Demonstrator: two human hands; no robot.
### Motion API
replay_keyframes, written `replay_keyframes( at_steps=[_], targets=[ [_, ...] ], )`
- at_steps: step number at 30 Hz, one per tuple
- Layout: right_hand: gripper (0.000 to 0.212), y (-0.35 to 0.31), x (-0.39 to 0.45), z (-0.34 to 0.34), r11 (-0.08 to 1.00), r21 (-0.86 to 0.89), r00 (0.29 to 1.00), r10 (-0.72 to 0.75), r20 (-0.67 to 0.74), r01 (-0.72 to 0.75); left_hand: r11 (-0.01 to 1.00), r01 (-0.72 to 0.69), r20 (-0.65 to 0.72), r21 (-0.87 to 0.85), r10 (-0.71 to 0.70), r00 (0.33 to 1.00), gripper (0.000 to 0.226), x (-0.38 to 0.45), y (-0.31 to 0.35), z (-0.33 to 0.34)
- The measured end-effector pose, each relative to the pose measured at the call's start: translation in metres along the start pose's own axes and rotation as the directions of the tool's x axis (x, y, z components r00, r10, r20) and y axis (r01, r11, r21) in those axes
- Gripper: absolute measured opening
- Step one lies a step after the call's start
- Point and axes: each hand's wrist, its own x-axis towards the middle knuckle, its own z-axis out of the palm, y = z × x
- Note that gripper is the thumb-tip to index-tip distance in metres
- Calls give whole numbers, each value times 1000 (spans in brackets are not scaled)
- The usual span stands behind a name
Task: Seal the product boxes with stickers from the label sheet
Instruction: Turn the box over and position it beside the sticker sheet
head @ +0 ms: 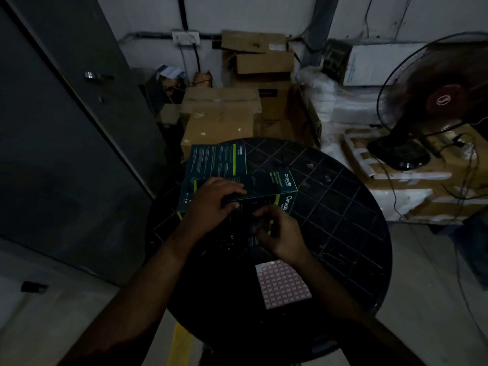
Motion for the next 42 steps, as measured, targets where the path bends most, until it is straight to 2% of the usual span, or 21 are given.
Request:
replay_keyframes(
  at_steps=[4, 10, 16, 22, 27, 36, 42],
  targets=[
    [17, -33, 21, -8, 993, 119, 1000, 8, -23, -5, 1000, 4, -15, -16, -5, 1000, 34, 0, -2, 1],
    [15, -44, 48, -11, 997, 15, 996, 81, -30, -80, 999, 34, -74, -14, -35, 997, 19, 0, 2, 4],
    [7, -51, 56, -9, 985, -116, 990, 123, -64, -130, 999, 32, -88, -39, -35, 995, 19, -1, -1, 6],
    [13, -53, 58, -8, 962, -189, 980, 184, -79, -196, 998, 18, -107, -53, -24, 994, 19, 0, -3, 7],
    [41, -57, 60, -5, 940, -71, 934, 319, -159, -333, 998, 23, -118, -55, -29, 993, 19, 1, -1, 8],
    [41, -53, 68, 1, 907, 34, 877, 416, -242, -421, 999, 15, -138, -50, -22, 990, 17, 1, 0, 9],
    [45, -63, 76, 2, 855, 63, 824, 514, -238, -515, 999, 21, -132, -29, -24, 991, 15, 2, 0, 10]
  ],
)
